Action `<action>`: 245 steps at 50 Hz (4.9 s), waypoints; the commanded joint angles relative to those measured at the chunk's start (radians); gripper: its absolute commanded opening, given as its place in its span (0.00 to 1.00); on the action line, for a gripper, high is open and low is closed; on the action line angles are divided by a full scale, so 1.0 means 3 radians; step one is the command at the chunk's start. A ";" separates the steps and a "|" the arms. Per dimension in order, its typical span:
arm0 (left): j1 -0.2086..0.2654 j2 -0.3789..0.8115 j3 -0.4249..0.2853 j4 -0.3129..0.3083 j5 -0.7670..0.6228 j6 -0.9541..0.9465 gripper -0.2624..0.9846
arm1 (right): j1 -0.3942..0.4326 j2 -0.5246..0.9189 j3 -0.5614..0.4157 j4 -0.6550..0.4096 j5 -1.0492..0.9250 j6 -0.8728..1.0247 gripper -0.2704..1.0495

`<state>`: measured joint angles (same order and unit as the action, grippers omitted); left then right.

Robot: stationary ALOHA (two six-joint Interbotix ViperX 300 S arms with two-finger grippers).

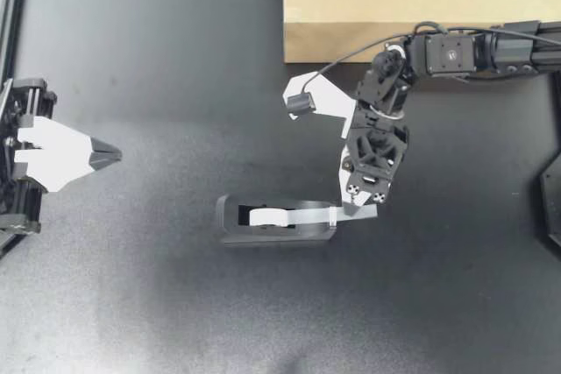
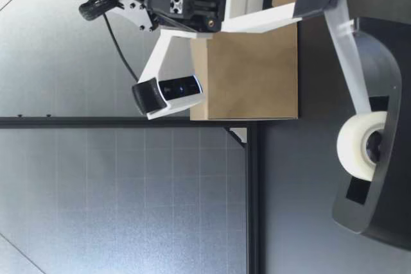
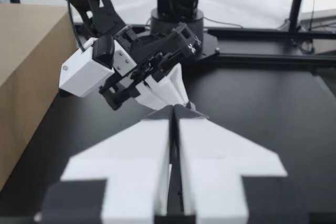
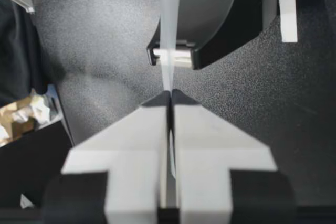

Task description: Cut a small piece of tape from the tape dispenser then place it on the cardboard box's edge.

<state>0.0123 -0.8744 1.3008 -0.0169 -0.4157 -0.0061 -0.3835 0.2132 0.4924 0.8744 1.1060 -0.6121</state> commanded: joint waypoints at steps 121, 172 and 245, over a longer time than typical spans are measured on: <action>0.0005 0.2178 -0.1099 -0.0015 -0.0992 0.0010 0.54 | 0.1125 -0.0583 -0.1432 -0.3094 -0.0854 0.2010 0.14; 0.0020 0.2209 -0.1084 -0.0128 -0.0992 0.0015 0.12 | 0.1125 -0.0583 -0.1391 -0.3073 -0.0813 0.2035 0.25; 0.1002 0.3538 -0.2132 -0.1958 -0.1202 -0.1682 0.12 | -0.0215 -0.1360 0.0542 -0.3370 -0.3584 0.2281 0.19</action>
<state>0.2991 0.1948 0.6796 -0.6075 -0.7624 -0.4985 -0.4295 -0.2010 0.6673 -0.1350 0.0552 0.0782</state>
